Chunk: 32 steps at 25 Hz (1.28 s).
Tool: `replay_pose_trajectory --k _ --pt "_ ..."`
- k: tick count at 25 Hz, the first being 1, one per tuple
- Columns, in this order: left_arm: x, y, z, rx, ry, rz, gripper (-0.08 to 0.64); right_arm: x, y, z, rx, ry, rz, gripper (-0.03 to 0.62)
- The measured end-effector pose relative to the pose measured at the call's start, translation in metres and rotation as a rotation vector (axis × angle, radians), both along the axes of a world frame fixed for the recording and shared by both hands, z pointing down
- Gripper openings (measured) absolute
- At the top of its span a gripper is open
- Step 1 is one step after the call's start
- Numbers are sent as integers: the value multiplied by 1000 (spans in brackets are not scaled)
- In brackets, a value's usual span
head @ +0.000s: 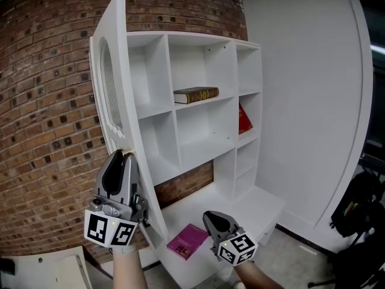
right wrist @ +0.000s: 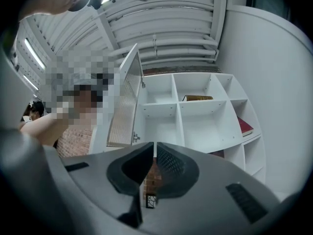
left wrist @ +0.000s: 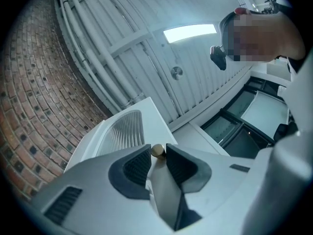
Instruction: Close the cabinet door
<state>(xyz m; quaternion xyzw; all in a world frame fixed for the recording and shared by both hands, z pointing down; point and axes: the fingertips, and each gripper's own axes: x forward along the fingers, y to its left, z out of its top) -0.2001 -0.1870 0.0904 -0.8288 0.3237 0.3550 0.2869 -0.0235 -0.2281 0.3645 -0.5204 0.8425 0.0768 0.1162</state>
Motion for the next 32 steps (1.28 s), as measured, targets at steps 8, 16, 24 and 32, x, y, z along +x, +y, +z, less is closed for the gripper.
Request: replay_pose_trajectory --k 8,16,24,32 --pt "30 -14 0 12 -14 -5 81 38 -11 13 -35 -21 58 29" --pt "68 -37 0 30 -30 -34 80 78 -26 17 -51 -24 95 28" --pt "105 -69 0 45 -42 -79 78 115 -48 17 -58 -17 130 28" --pt "138 -113 -1 39 -65 -181 78 153 -73 17 -65 -24 161 29"
